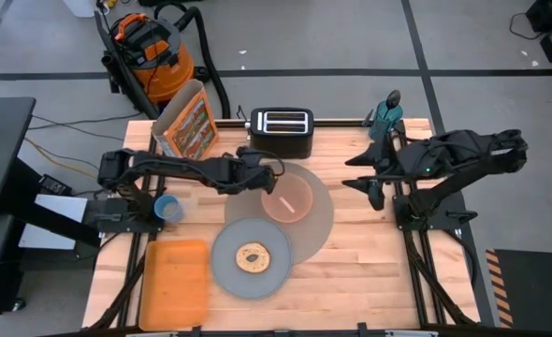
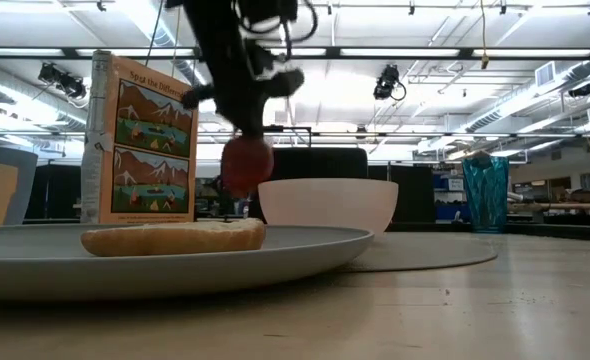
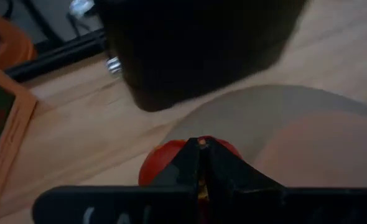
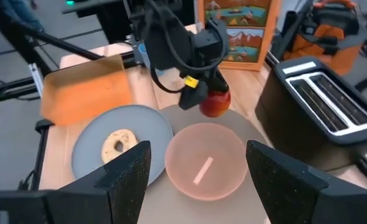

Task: Arrange a breakfast setting
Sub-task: Put the red apple on the gray tablemat

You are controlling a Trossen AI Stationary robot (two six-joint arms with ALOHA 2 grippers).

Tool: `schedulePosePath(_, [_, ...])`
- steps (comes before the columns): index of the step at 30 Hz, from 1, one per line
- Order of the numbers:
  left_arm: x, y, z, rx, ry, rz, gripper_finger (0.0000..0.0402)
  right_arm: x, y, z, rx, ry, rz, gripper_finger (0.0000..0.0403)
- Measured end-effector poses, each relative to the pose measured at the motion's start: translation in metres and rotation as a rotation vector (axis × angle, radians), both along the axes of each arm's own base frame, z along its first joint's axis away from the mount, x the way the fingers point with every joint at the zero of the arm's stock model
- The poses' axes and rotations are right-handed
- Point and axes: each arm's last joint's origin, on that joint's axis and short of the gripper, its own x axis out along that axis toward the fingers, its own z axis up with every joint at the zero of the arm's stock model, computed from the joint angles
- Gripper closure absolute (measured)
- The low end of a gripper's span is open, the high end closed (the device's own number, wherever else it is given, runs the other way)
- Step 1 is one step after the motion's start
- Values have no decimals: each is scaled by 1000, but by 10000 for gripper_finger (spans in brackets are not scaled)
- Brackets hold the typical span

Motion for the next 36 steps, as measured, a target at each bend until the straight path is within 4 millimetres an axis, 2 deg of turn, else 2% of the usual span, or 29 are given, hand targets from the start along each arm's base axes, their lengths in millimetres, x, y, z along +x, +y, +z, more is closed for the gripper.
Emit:
schedulePosePath(4, [-8, 7, -23, 9, -17, 67, 382, 3, 0, -2, 42, 4, -19, 133])
schedulePosePath(14, [-19, 7, -56, 9, -89, 127, 381, 5, 1, -3, 121, -7, -76, 133])
schedulePosePath(22, [-23, 7, -60, 35, -70, 139, 380, 6, 5, -4, 177, 10, -27, 132])
schedulePosePath(30, [-24, 7, -58, 31, -55, 115, 359, 7, 6, -4, 186, 18, -11, 132])
schedulePosePath(36, [-26, 6, -50, 47, -40, 75, 375, 7, 6, -4, 184, 18, -10, 132])
